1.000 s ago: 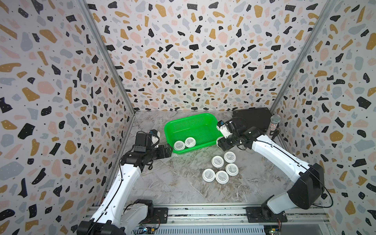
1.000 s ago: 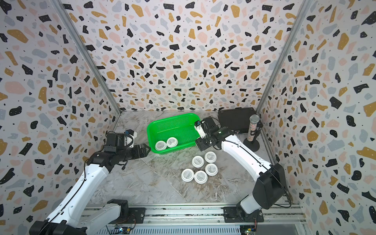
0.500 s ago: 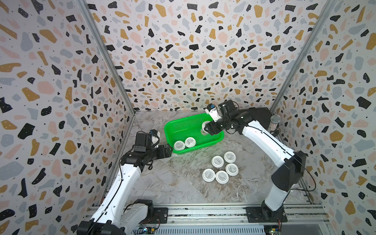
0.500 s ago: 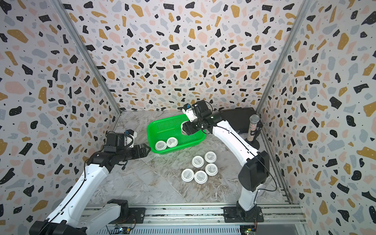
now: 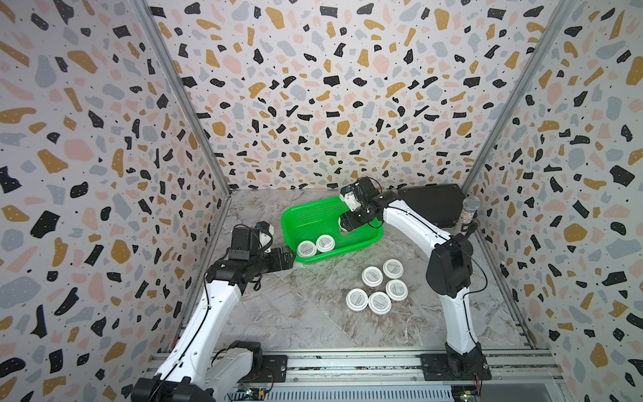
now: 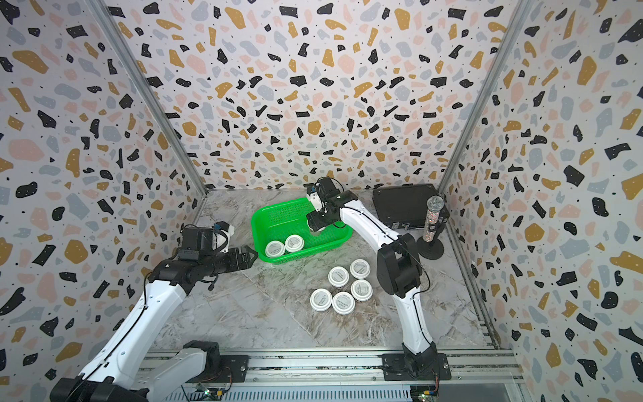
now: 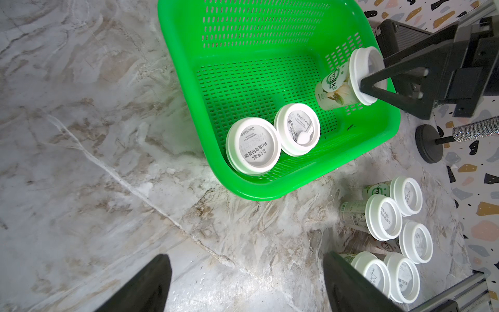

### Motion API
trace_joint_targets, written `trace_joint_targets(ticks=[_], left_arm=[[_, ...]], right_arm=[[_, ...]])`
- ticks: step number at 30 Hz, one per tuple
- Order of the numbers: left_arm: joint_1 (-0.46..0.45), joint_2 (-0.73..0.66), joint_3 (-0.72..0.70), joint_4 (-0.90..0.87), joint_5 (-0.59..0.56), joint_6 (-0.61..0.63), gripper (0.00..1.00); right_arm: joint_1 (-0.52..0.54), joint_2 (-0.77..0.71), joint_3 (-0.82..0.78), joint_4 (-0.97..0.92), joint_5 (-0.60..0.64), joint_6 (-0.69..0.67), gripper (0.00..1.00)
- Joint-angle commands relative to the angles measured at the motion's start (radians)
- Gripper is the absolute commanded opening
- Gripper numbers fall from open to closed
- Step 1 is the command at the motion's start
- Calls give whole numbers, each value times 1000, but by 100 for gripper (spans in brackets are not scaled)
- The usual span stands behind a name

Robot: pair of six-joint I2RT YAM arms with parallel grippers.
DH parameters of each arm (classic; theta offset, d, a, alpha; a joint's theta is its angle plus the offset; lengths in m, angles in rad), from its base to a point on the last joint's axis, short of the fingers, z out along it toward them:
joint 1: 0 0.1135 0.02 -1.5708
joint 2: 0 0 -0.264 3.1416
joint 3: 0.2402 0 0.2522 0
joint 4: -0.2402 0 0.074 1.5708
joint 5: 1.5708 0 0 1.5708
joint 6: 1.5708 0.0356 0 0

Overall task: Put the yogurt in the basket
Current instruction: Place the yogurt in the basket.

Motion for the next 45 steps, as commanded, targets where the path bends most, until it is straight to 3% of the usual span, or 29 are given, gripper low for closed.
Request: trace_joint_targets(ticks=[1, 27, 45], left_arm=[[-1, -8, -4, -5, 8, 14, 91], [3, -13, -4, -11, 0, 15, 91], [3, -10, -5, -13, 8, 18, 92]], right_arm=[[11, 1, 38, -45, -15, -3, 70], [53, 73, 52, -134, 10, -44, 75], [54, -79, 17, -121, 30, -46, 84]])
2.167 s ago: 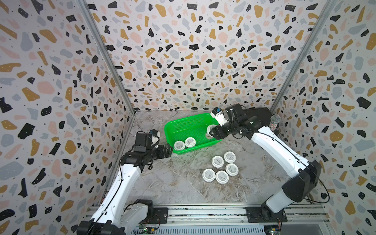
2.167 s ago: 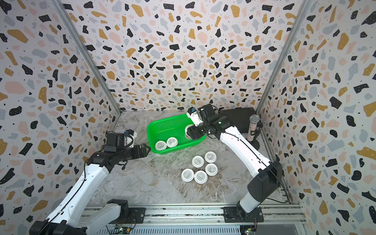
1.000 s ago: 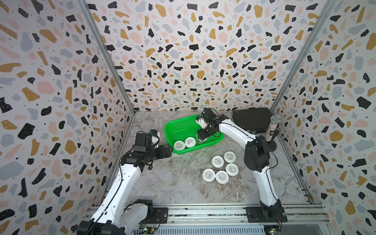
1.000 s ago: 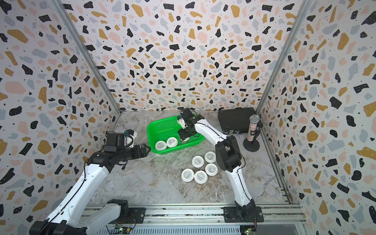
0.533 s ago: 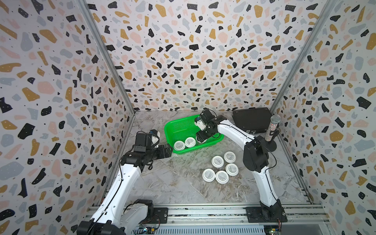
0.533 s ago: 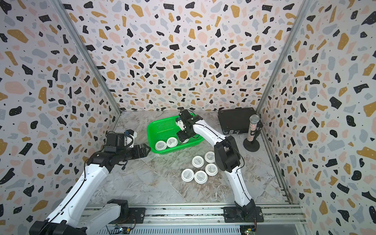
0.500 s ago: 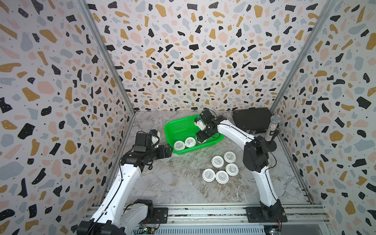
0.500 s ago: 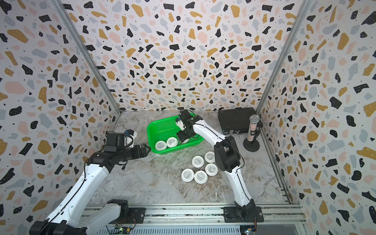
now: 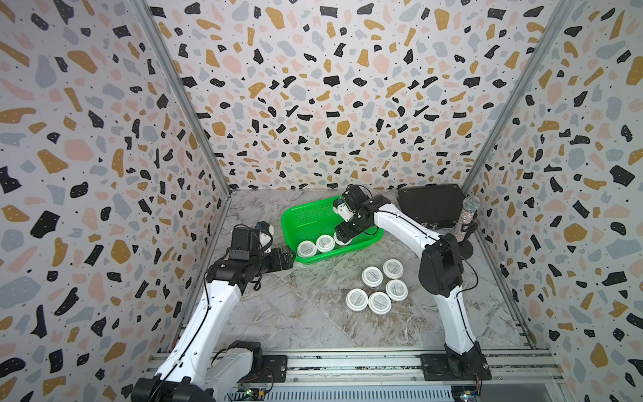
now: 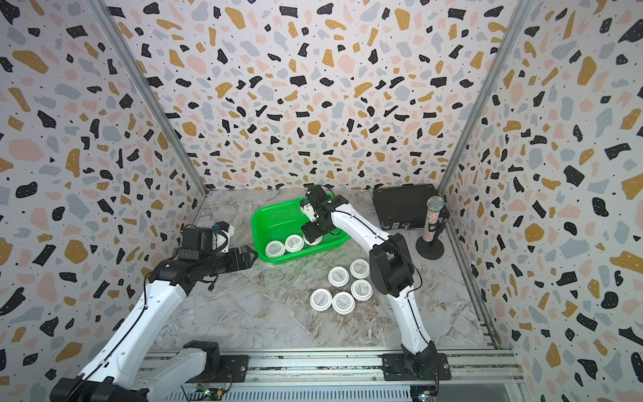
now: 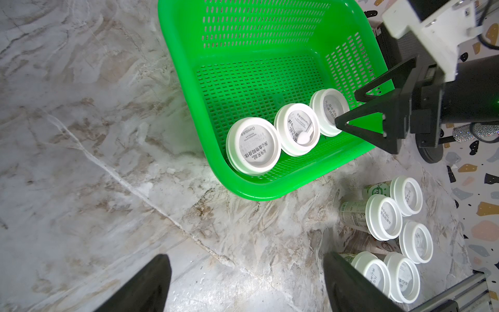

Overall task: Put the yogurt in the basket
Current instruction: Place the yogurt in the basket.

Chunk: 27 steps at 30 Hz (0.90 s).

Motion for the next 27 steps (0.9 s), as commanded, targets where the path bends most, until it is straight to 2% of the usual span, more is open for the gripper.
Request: trace_joint_targets(ticks=[1, 6, 8, 16, 22, 27], left_arm=[[3, -10, -3, -13, 17, 23, 92], [-28, -3, -10, 15, 67, 27, 93], [-100, 9, 12, 0, 33, 36, 93], [-498, 109, 124, -30, -131, 33, 90], [-711, 222, 168, -22, -212, 67, 84], [-810, 327, 201, -12, -237, 71, 82]], right_arm=[[4, -128, -17, 1, 10, 3, 84], [-22, -282, -143, 95, 2, 44, 84], [-56, -365, -232, 152, -23, 73, 84], [-253, -678, -631, 305, -109, 181, 84], [-360, -845, -837, 311, -126, 194, 84], [-430, -940, -954, 317, -136, 212, 84]])
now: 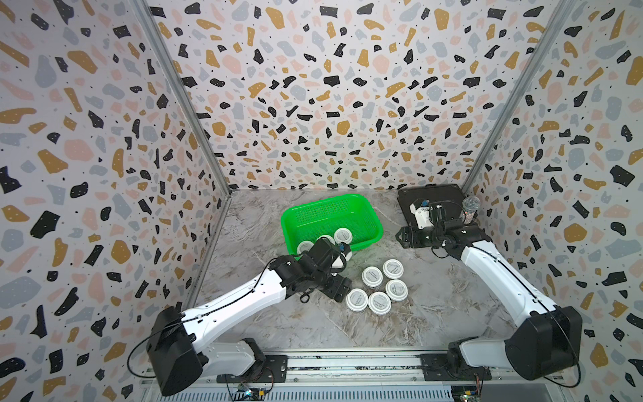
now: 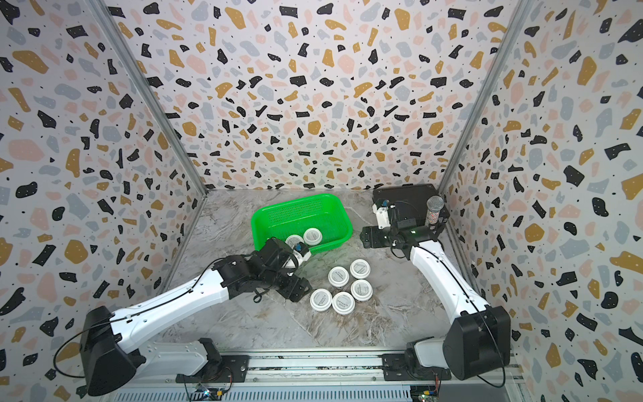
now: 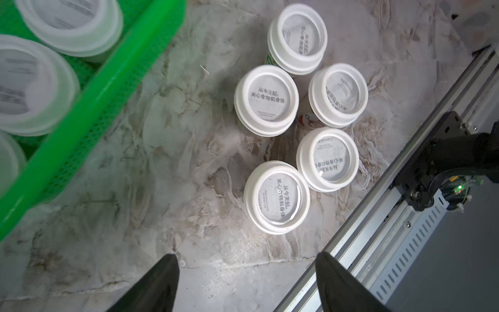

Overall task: Put the yogurt in the basket
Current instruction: Pick up the yogurt from the center of the board.

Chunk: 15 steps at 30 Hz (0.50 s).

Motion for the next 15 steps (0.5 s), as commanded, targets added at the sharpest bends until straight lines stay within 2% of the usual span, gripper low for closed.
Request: trace_joint_targets(ticks=[1, 9, 15], left_arm=[[-47, 53, 43, 6, -61, 18, 82], [-96, 158, 61, 25, -96, 28, 80], [-125, 201, 91, 17, -78, 63, 80]], right_arm=[[-33, -71, -43, 22, -23, 26, 84], [-50, -113, -120, 41, -52, 47, 84], [-51, -116, -142, 49, -52, 51, 84]])
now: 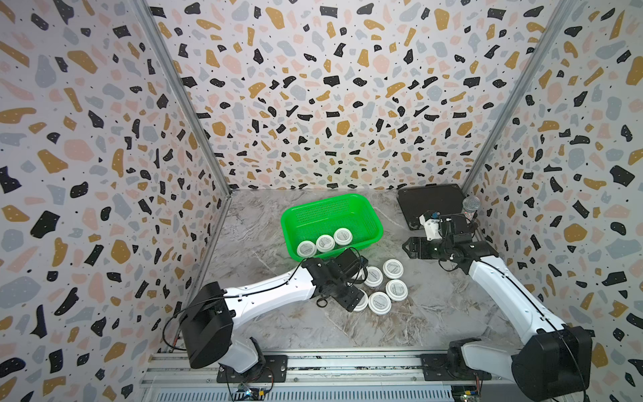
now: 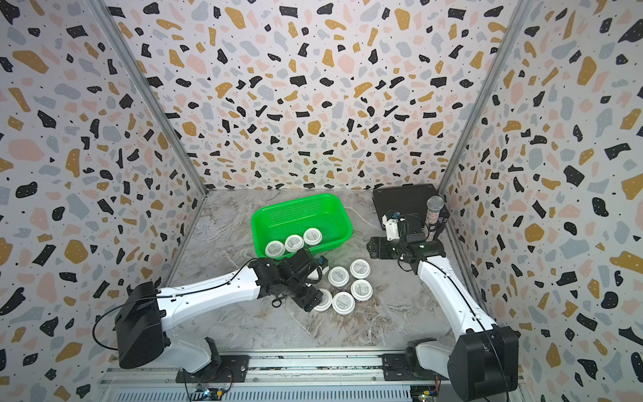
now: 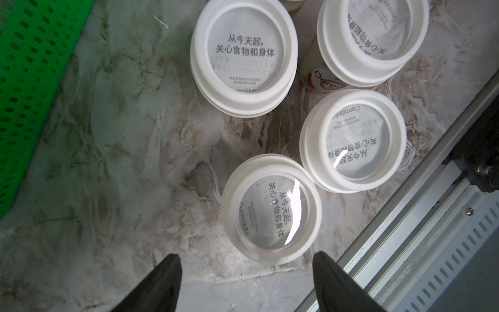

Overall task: Put the yogurt in the basket
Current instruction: Pick up the yogurt from the center of the board.

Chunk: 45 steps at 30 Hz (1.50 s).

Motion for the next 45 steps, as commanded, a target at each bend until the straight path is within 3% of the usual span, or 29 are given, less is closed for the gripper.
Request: trace_joint_targets(ticks=[1, 11, 28, 45], left_arm=[[-32, 17, 45, 11, -7, 38, 80], [-85, 100, 104, -25, -88, 59, 81], [-108, 167, 128, -32, -113, 76, 81], [-115, 148, 128, -37, -160, 78, 70]], right_arm=[[-4, -26, -2, 16, -7, 10, 84], [-4, -31, -19, 18, -13, 4, 85], [-6, -32, -36, 18, -12, -3, 85], [-7, -29, -46, 24, -20, -3, 85]])
